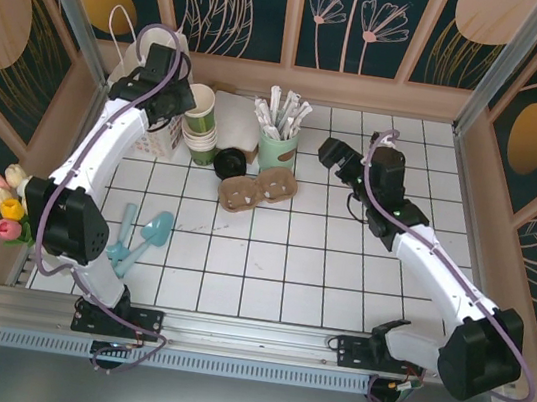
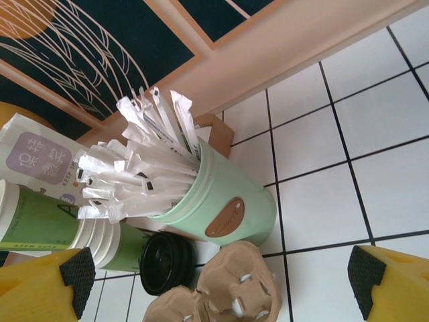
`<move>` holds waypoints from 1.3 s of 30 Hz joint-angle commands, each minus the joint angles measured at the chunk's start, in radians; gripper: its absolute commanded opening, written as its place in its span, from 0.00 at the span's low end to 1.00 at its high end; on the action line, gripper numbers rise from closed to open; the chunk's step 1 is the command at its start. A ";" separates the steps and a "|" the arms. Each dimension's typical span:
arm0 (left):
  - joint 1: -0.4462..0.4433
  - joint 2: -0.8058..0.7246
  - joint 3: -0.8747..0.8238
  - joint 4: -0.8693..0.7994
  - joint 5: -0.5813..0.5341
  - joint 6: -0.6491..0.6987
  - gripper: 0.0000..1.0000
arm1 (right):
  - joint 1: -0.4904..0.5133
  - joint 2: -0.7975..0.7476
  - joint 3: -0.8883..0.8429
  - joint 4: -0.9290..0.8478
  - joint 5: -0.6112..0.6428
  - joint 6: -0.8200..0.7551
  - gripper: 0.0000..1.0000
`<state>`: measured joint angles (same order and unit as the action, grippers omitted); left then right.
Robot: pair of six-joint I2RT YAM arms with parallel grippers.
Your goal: Pack the takeout coffee
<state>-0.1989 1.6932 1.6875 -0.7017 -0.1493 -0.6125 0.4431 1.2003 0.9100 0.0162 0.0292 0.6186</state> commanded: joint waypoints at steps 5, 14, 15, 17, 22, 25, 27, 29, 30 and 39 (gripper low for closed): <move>-0.008 -0.119 0.068 -0.086 0.138 0.150 0.00 | -0.001 -0.104 0.013 0.020 0.067 -0.148 0.99; -0.140 -0.278 -0.092 -0.082 0.226 0.292 0.00 | -0.190 -0.163 0.077 -0.122 -0.230 -0.261 0.99; -0.159 -0.286 -0.112 -0.075 0.229 0.296 0.00 | -0.205 -0.165 0.075 -0.138 -0.237 -0.242 0.99; -0.189 -0.297 -0.148 -0.052 0.241 0.298 0.00 | -0.215 -0.172 0.065 -0.156 -0.264 -0.226 0.99; -0.296 -0.323 -0.254 0.045 0.281 0.298 0.00 | -0.216 -0.184 0.035 -0.191 -0.345 -0.187 0.99; -0.353 -0.311 -0.304 0.077 0.253 0.305 0.00 | -0.215 -0.190 -0.001 -0.193 -0.355 -0.133 0.99; -0.393 -0.297 -0.334 0.102 0.247 0.311 0.00 | -0.215 -0.191 -0.027 -0.195 -0.348 -0.091 0.99; -0.431 -0.287 -0.370 0.146 0.247 0.313 0.00 | -0.215 -0.187 -0.046 -0.200 -0.349 -0.077 0.99; -0.455 -0.283 -0.388 0.172 0.249 0.319 0.00 | -0.215 -0.186 -0.053 -0.203 -0.342 -0.067 0.99; -0.576 -0.235 -0.530 0.362 0.226 0.376 0.00 | -0.216 -0.185 -0.084 -0.202 -0.316 -0.016 0.99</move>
<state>-0.7536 1.4372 1.1885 -0.4423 0.1009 -0.2794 0.2306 1.0290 0.8406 -0.1886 -0.2893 0.5682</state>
